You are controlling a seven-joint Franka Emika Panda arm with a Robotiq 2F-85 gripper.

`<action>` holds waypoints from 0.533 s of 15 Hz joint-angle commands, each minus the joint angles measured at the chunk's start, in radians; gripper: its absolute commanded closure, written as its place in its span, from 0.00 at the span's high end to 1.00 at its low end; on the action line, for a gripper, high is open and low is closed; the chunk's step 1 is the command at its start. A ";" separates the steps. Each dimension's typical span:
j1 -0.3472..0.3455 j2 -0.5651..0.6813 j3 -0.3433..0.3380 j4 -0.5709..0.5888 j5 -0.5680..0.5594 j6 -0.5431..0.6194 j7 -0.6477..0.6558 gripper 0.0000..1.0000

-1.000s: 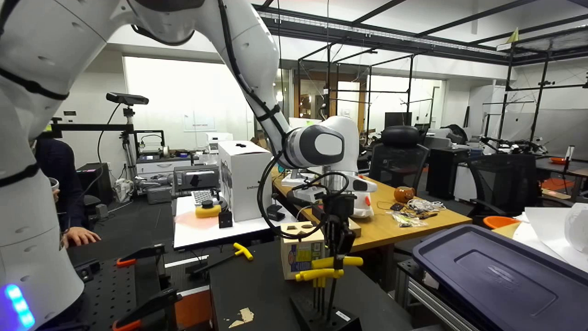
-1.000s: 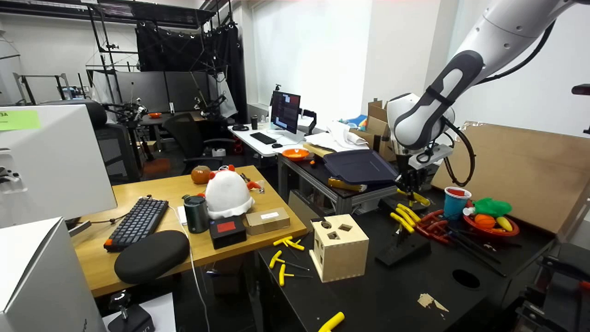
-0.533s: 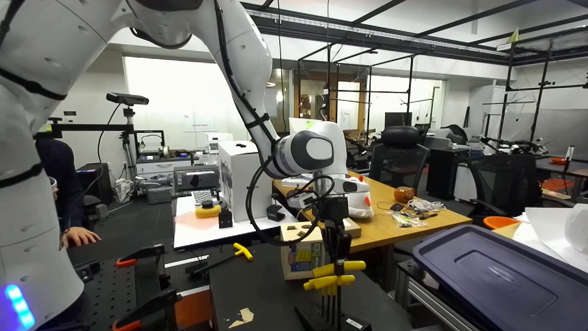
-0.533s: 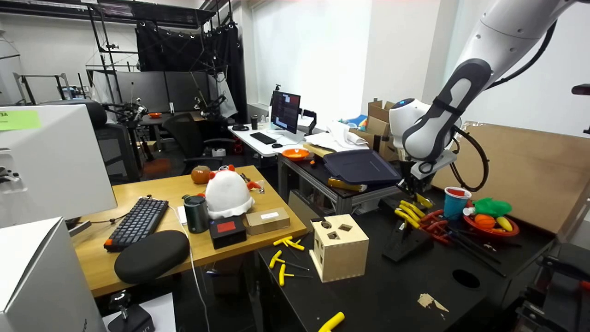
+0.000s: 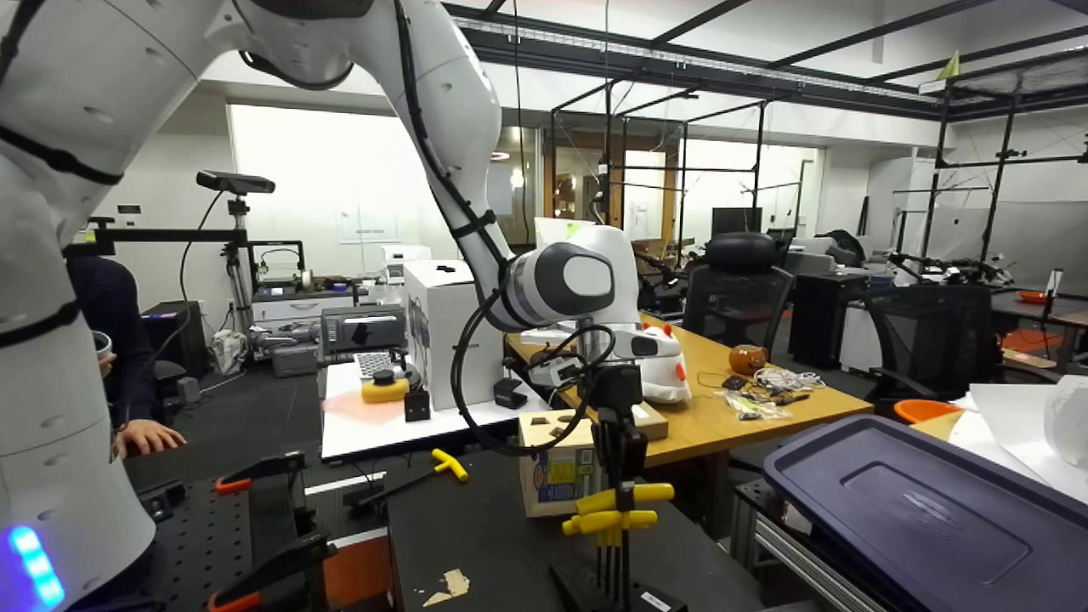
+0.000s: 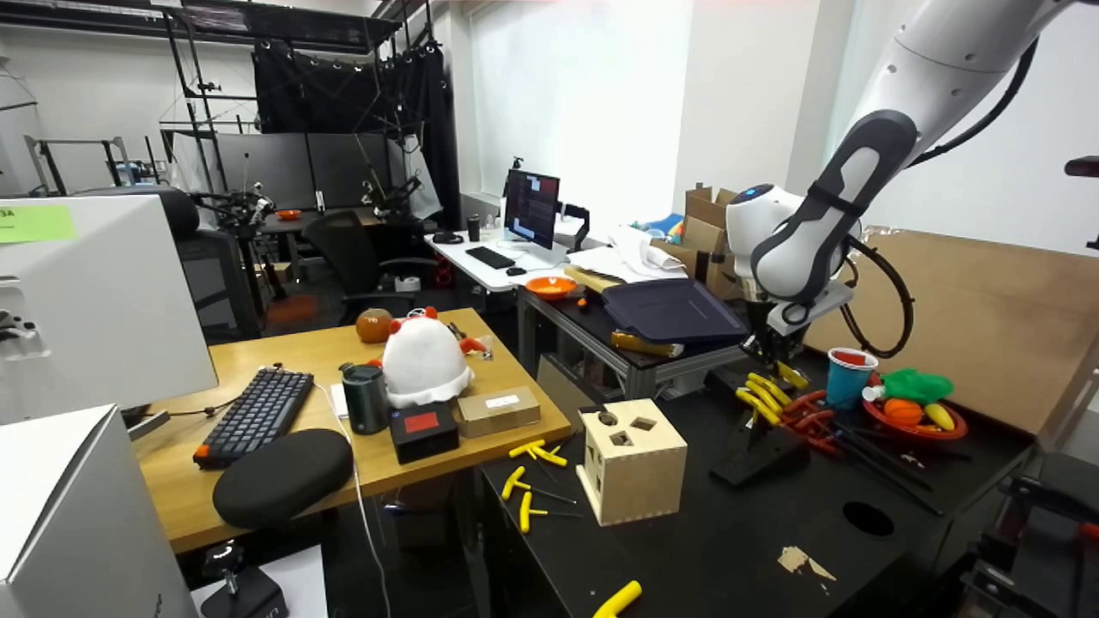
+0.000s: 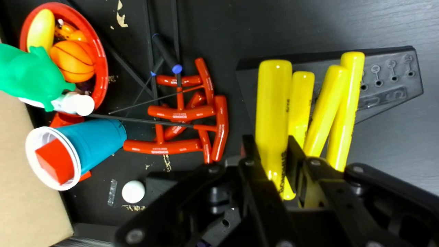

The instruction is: Pick up the yellow object tool and put it among the other yellow tools

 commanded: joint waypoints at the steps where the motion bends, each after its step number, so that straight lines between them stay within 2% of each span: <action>1: 0.007 -0.041 -0.003 -0.042 -0.013 -0.017 -0.004 0.49; 8: 0.017 -0.036 -0.012 -0.043 -0.017 -0.041 0.009 0.99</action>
